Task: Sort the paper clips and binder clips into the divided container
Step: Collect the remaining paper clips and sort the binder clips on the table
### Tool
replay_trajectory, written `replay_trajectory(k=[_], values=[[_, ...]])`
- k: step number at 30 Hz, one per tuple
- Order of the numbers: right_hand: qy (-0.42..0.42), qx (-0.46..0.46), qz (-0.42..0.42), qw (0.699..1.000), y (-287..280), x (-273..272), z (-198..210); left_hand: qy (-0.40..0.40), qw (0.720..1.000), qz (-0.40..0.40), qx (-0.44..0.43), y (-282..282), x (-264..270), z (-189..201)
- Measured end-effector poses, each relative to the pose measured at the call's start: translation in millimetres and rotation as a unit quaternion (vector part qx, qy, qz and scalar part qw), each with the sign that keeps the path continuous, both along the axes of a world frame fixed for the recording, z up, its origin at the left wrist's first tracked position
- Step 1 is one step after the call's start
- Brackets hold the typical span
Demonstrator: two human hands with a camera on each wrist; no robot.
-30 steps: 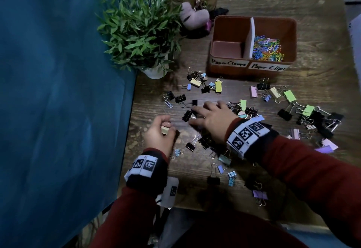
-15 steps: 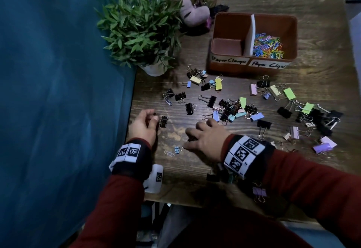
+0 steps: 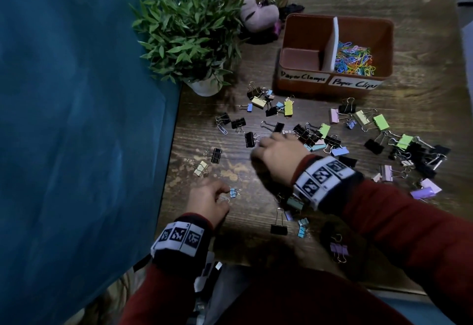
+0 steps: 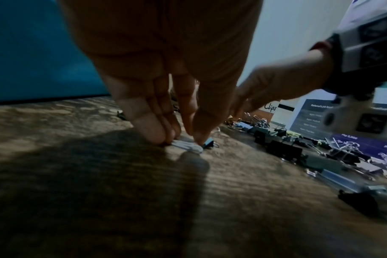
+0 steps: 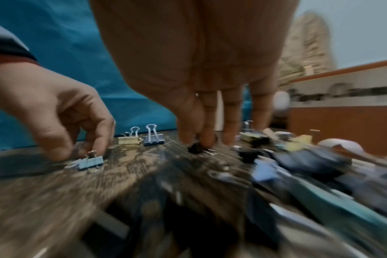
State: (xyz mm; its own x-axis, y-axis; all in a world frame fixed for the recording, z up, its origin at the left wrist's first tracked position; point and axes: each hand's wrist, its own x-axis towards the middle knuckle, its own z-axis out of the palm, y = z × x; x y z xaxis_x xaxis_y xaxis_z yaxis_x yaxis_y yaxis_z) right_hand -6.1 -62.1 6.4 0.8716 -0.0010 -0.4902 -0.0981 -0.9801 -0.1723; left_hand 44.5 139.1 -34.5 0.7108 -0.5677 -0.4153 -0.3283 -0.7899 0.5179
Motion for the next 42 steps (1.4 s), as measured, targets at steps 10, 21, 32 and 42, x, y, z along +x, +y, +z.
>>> replay_trajectory(k=[10,21,32,42], values=[[0.01,-0.079,0.088,0.993,20.8,73.5,-20.0,-0.047,0.998,0.007,0.031,-10.2,6.2,-4.1],[0.019,-0.063,0.1,0.993,2.8,-18.5,-17.7,-0.075,0.995,-0.012,0.07,-48.7,12.3,-4.6],[-0.146,-0.079,-0.053,0.985,24.0,-24.8,-38.3,-0.143,0.958,-0.124,0.216,-61.3,-2.6,-10.2],[-0.038,0.0,-0.135,0.99,45.4,-22.8,-32.4,-0.135,0.952,-0.15,0.231,-67.4,-8.5,-17.2]])
